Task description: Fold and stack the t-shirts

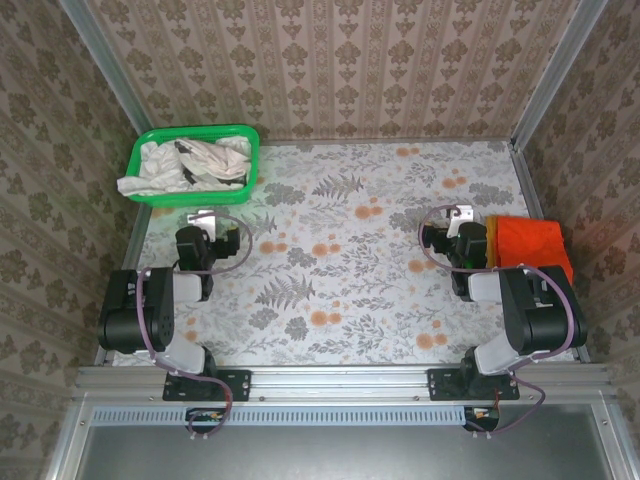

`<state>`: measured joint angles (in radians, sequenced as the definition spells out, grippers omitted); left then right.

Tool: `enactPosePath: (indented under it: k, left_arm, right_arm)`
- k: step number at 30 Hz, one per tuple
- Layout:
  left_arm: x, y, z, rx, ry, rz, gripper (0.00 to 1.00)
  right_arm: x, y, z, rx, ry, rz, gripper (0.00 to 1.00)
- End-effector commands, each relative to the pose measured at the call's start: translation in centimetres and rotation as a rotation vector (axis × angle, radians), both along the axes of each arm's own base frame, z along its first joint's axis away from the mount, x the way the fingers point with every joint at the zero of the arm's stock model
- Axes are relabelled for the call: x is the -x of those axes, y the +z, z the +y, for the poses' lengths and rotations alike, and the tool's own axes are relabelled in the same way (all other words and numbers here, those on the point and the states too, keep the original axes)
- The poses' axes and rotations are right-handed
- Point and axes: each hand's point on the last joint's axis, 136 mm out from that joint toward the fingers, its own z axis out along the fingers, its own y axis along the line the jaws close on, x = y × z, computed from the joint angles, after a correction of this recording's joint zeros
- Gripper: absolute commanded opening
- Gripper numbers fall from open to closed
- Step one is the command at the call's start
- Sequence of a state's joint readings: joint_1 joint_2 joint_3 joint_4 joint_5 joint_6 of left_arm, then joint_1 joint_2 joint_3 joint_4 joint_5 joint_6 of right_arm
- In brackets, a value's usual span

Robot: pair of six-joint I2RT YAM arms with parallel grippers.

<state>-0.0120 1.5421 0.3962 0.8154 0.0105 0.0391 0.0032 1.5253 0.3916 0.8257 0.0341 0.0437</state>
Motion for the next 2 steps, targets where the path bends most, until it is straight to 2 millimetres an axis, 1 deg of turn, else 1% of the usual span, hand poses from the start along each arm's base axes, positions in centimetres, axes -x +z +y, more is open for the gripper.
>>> enactPosePath:
  k: [1, 2]
  left_arm:
    - [-0.65, 1.37, 0.10, -0.017, 0.002, -0.046, 1.00]
    - [-0.64, 1.33, 0.13, -0.017, 0.003, -0.045, 1.00]
  right_arm:
    - [-0.73, 1.06, 0.23, 0.011, 0.009, -0.039, 1.00]
    - [-0.74, 1.07, 0.20, 0.011, 0.008, -0.040, 1.00]
